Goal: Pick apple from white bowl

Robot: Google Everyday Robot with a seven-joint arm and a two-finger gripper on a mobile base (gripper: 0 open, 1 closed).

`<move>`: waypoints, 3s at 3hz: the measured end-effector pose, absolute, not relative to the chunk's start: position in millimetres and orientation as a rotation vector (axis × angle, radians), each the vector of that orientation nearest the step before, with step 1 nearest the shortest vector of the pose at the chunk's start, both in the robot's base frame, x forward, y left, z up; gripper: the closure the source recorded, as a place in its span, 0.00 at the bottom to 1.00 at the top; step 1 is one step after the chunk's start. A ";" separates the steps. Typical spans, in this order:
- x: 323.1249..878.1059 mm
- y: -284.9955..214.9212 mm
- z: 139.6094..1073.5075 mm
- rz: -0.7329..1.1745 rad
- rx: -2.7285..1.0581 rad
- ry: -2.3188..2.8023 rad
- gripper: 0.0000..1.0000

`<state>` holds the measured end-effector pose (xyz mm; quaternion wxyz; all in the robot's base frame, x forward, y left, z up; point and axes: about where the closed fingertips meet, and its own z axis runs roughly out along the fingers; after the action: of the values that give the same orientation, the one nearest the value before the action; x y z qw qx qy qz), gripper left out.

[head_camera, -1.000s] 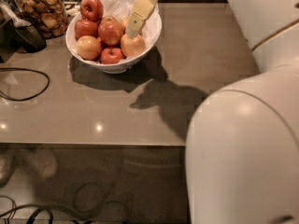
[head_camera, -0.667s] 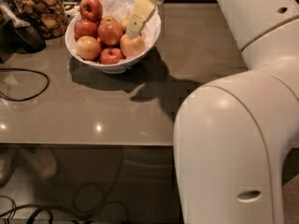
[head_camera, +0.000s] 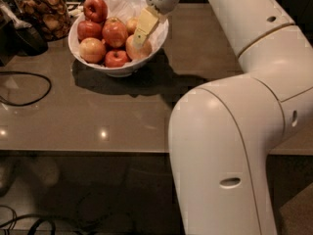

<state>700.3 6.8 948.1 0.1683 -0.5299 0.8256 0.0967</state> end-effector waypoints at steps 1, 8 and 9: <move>701.9 12.1 945.9 0.284 -1.506 2.352 0.01; 703.7 43.2 930.9 0.342 -1.579 2.317 0.11; 705.3 42.6 921.1 0.338 -1.581 2.343 0.11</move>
Offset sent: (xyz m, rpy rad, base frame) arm 0.0014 0.0048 -0.0020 0.0030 0.0057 -0.0008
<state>705.3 42.6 921.1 0.1472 -0.5493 0.8141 0.1174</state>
